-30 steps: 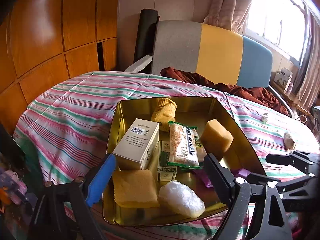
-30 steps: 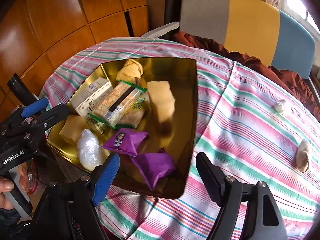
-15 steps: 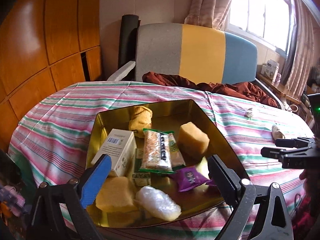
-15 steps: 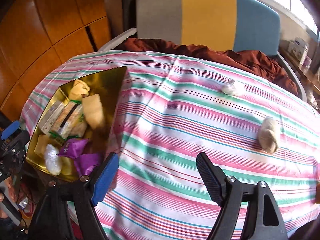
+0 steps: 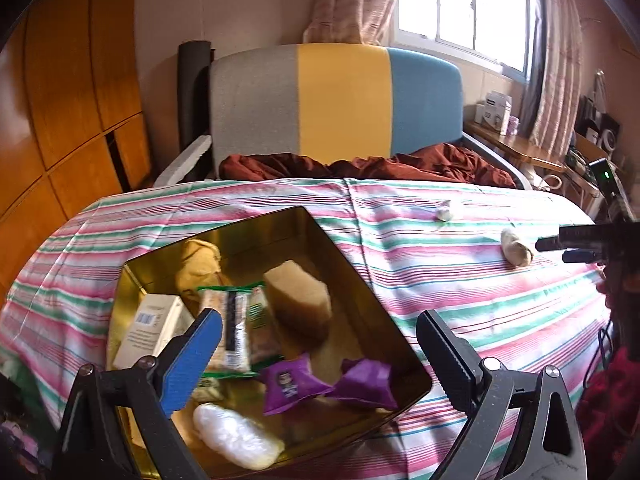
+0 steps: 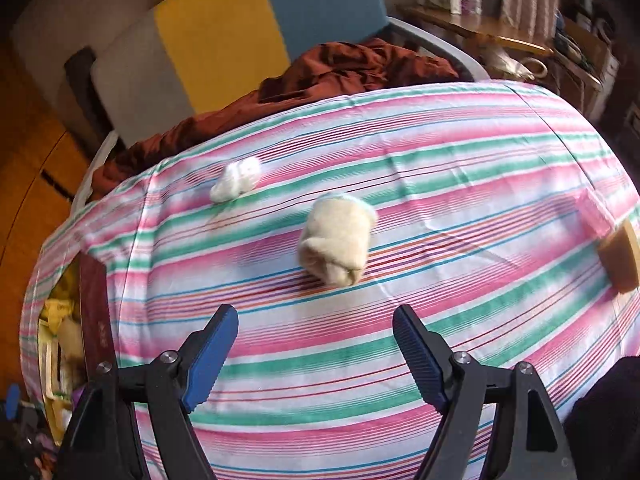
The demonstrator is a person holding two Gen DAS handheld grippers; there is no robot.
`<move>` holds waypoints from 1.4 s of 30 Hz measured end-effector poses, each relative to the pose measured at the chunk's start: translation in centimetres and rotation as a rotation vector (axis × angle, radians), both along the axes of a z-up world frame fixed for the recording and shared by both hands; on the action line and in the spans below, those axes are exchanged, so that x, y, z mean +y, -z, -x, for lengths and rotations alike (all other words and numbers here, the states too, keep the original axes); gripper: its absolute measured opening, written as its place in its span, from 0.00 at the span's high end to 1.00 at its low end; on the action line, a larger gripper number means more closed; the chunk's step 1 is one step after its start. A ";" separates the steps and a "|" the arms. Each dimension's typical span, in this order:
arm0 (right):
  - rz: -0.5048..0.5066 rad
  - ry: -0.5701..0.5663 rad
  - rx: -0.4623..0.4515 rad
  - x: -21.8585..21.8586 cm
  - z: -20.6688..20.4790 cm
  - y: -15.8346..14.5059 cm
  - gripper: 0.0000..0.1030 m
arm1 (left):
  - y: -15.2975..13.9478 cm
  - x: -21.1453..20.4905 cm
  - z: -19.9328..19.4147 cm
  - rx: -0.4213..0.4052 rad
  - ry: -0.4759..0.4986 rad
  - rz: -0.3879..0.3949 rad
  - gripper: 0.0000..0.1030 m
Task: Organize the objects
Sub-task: 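Move both tools back to the beige glove and white bundle, then grasp the beige knit glove with the right tool while the left tool grasps the white plastic bundle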
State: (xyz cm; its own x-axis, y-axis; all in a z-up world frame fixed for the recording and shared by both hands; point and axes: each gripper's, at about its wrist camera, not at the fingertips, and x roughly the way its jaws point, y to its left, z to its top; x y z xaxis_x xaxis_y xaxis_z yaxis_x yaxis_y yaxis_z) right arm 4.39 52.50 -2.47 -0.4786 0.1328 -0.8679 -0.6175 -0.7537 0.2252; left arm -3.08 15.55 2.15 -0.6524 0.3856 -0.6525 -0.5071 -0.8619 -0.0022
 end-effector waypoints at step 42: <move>0.094 0.011 -0.129 7.4 5.0 6.1 0.48 | 3.2 20.0 4.8 -0.076 0.267 0.158 0.05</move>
State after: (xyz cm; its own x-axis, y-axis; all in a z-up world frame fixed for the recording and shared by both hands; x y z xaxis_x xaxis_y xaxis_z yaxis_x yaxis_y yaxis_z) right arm -0.63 59.92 -8.60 -0.3616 0.0528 -0.9308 -0.6536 -0.7263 0.2127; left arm -7.93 35.52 -1.01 -0.4891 0.4265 -0.7608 -0.7188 -0.6912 0.0747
